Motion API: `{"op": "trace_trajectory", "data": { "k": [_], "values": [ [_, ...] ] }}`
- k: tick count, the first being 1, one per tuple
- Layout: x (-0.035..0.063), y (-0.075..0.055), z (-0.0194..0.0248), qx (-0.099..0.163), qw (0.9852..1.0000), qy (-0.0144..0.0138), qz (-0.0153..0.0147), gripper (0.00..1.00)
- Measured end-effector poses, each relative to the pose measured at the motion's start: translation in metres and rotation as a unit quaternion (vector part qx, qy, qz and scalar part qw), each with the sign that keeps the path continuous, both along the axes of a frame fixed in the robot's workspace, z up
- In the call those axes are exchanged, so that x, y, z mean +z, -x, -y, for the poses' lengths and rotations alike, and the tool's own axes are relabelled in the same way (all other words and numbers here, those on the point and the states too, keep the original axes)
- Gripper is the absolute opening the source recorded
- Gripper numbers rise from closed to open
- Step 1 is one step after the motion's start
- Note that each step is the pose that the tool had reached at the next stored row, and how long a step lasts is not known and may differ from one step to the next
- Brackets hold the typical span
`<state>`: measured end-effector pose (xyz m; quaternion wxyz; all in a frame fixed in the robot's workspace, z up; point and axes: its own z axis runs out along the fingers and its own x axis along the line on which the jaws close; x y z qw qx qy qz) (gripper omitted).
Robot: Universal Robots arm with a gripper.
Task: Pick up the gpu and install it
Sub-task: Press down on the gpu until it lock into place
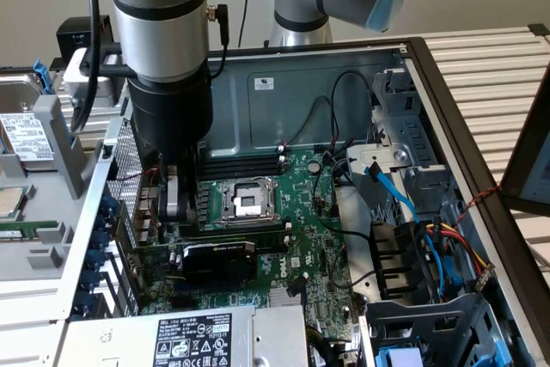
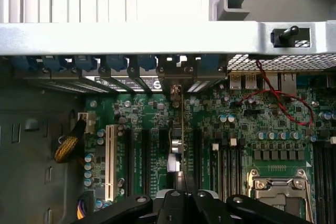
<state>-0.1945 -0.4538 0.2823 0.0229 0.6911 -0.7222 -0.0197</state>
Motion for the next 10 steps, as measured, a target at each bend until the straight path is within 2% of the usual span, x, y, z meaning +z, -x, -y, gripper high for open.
{"op": "trace_trajectory", "data": {
  "k": [4,10],
  "values": [
    [-0.0034,0.0009,-0.0002,0.0,1.0,0.0027,0.0067,0.11],
    [-0.0083,0.0009,-0.0002,0.0,0.9999,0.011,0.0117,0.11]
  ]
}}
